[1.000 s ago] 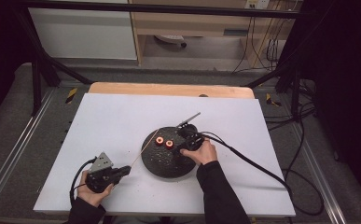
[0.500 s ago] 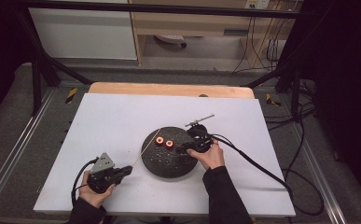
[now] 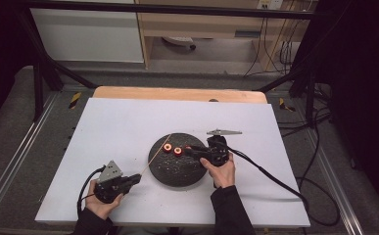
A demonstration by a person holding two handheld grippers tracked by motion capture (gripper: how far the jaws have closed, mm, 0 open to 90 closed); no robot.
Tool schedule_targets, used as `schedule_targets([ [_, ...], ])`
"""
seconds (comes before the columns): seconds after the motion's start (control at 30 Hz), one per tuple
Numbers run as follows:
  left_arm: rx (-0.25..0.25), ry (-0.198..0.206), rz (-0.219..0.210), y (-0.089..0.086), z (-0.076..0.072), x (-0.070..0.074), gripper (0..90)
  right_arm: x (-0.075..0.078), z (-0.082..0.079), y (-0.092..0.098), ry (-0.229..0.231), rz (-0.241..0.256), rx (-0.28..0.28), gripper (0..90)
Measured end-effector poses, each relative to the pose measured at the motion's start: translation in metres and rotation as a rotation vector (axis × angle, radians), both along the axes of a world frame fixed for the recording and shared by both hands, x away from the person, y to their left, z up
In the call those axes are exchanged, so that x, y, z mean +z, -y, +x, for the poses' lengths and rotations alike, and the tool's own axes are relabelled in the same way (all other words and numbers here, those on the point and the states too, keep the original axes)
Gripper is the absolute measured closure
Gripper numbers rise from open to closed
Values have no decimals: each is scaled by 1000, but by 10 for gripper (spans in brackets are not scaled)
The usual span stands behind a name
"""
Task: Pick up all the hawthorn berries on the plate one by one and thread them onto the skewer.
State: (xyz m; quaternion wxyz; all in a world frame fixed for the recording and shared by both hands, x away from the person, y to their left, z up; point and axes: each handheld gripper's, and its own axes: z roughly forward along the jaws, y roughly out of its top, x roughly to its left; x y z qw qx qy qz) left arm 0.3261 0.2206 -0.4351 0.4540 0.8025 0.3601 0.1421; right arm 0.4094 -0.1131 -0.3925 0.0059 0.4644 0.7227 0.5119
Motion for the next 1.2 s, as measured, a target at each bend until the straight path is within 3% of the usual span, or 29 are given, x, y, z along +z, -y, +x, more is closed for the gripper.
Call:
schedule_targets([
  [0.7, 15, 18, -21, 7, -2, 0, 885, -13, -7, -4, 116, 298, -187, 637],
  [1.0, 18, 19, -36, 12, -4, 0, 885, -10, -6, -5, 145, 394, -248, 638],
  [1.2, 16, 22, -45, 17, -6, 1, 885, -6, -3, -3, 167, 430, -267, 638],
])
